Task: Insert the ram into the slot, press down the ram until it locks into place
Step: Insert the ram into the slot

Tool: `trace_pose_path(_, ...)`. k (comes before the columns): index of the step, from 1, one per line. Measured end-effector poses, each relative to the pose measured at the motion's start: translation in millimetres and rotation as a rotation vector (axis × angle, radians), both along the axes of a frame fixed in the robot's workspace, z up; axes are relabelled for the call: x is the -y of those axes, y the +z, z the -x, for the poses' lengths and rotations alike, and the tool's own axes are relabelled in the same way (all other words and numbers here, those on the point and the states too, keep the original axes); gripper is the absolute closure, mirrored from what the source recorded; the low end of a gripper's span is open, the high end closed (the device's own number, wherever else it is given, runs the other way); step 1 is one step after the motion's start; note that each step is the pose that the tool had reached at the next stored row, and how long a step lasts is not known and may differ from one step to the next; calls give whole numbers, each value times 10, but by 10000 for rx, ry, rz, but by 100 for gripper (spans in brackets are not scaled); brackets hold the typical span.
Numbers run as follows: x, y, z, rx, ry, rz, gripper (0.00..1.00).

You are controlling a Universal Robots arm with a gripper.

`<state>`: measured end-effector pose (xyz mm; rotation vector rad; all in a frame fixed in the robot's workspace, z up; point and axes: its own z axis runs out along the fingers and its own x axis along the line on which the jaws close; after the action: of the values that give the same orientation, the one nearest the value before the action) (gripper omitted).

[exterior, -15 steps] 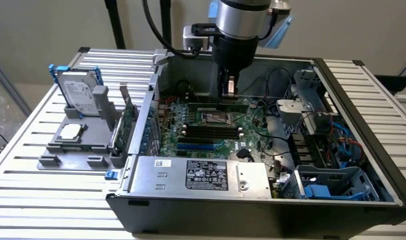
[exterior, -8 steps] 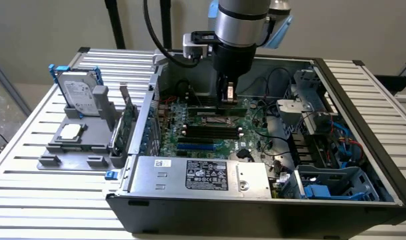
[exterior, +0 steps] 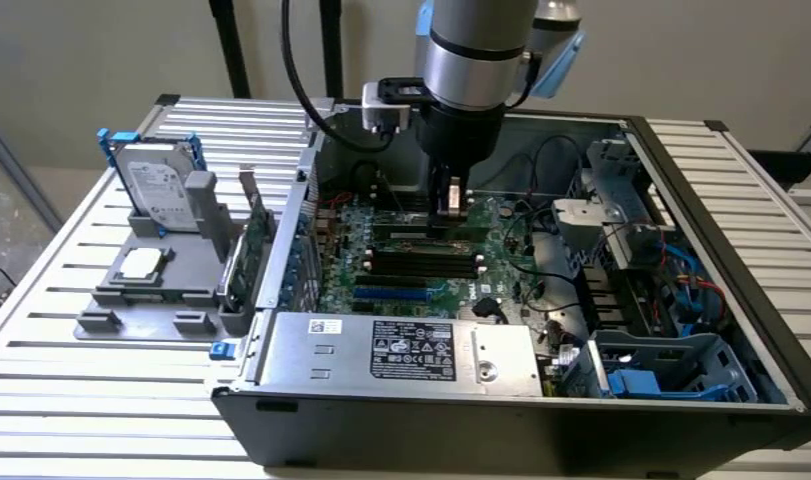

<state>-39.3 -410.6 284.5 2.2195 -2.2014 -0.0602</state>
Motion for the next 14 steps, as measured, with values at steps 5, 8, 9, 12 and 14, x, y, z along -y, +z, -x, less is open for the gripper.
trace_pose_path(5,-5,-91,3,-1,-472,1,87)
trace_pose_path(8,-6,-144,3,0,-544,18,87)
trace_pose_path(9,-7,-161,2,1,-545,39,87)
trace_pose_path(12,-9,-216,2,1,-544,48,87)
trace_pose_path(14,-14,-252,2,1,-545,48,87)
